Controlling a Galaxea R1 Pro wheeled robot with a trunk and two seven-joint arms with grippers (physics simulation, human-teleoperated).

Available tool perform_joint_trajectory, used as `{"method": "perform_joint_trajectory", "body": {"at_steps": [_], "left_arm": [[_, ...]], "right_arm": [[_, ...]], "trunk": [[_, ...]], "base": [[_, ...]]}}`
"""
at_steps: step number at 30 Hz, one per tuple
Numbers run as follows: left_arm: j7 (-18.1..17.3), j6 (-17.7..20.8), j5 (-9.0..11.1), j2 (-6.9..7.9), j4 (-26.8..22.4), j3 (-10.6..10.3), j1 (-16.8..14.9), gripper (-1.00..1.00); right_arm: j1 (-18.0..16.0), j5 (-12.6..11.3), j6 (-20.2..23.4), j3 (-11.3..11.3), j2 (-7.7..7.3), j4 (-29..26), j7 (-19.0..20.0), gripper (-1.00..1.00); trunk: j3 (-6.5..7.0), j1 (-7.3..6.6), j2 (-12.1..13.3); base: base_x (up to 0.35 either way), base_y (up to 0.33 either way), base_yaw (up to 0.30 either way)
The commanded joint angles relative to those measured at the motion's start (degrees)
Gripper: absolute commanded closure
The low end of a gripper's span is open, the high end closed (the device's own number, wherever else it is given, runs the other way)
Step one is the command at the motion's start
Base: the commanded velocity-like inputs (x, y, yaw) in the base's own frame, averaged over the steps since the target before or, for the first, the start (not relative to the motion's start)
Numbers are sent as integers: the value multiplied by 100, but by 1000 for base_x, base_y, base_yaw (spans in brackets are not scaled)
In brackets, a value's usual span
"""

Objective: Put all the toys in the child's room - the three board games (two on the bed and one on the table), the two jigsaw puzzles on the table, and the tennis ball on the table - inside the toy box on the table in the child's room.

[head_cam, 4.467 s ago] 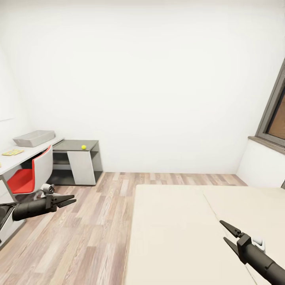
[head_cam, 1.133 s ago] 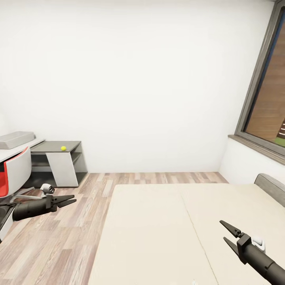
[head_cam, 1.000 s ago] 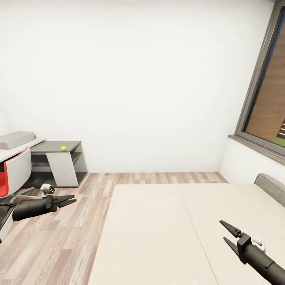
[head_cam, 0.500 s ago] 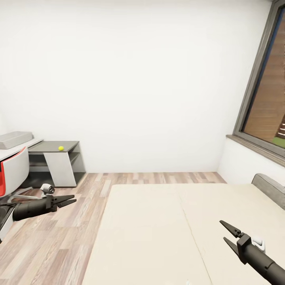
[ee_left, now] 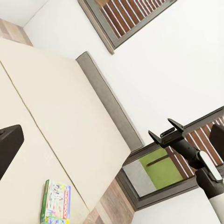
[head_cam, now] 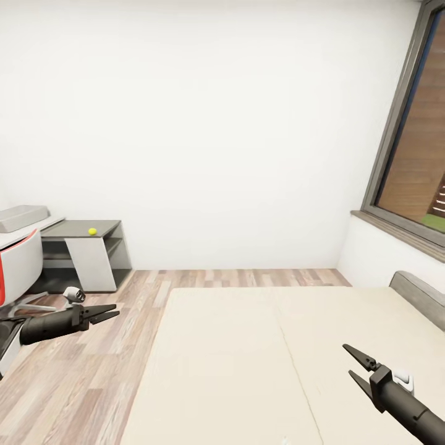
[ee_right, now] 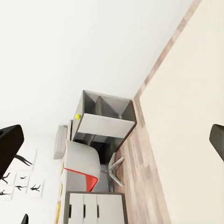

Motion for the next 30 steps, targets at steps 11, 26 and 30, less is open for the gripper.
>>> {"method": "perform_joint_trajectory", "body": {"at_steps": [11,26,30], "left_arm": [[-21,61,1,1,1,-2,0,-100],[-21,61,-2,5,1,-2,0,-100],[-21,61,-3,8,1,-2,0,-100]], "right_arm": [[1,44,18,-5,1,0,49,-100],[1,45,17,-10,-36,-8,44,-100],[1,44,14,-9,-34,-9,44,-100]], "trunk": [[0,2,-2],[0,2,-2],[0,2,-2]], "base": [[0,-111,0],[0,-28,0],[0,-2,0]]}}
